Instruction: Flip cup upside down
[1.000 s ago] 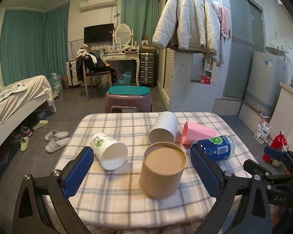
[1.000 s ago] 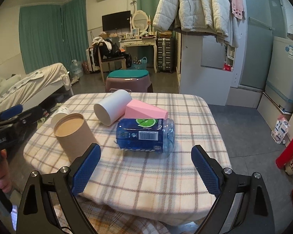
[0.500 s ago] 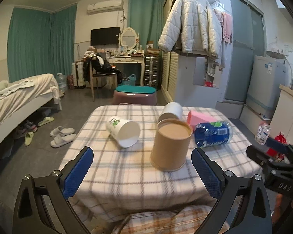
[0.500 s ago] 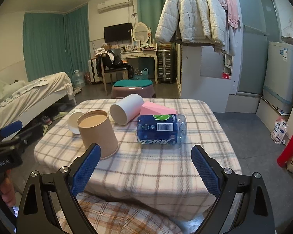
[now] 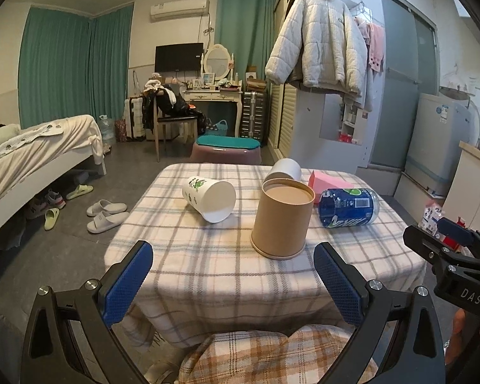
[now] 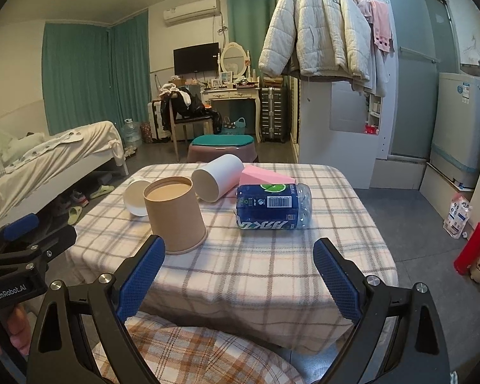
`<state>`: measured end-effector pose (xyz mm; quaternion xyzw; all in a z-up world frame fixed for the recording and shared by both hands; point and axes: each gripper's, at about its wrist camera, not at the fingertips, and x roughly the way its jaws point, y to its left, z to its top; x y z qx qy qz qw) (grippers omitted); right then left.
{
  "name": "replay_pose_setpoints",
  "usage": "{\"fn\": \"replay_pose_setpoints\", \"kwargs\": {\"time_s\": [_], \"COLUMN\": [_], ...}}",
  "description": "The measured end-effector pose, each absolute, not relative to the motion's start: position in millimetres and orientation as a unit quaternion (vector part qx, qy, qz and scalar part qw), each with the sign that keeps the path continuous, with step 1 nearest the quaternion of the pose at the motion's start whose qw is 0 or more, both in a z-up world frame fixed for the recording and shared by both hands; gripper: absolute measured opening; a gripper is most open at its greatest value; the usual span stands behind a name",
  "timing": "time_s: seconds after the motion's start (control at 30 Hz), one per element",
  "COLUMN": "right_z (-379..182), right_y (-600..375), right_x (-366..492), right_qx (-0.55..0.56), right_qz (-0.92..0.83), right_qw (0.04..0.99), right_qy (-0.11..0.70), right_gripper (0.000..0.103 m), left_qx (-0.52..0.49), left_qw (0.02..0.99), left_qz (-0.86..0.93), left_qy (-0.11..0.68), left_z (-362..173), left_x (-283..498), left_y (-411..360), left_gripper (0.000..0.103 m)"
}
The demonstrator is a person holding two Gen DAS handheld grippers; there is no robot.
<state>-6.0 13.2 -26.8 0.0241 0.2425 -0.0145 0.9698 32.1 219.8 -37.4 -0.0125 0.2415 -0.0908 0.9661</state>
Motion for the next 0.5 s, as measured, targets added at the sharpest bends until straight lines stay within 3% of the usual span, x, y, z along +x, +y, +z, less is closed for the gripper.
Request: {"fn": "replay_pose_setpoints", "kwargs": {"time_s": [0.5], "right_z": [-28.7], "right_y": [15.5], "right_x": [-12.0], "right_qx": [0.022], "right_qz": [-0.013], "right_qw": [0.970], "right_qy": [0.244], "right_gripper": [0.094], "left_qx": [-0.016], "left_qw": [0.968], "left_qz": [-0.074], "left_qy": [0.240], "left_z": [-32.5], "left_x": [29.8], "left_y": [224.9], "left_gripper": [0.103]}}
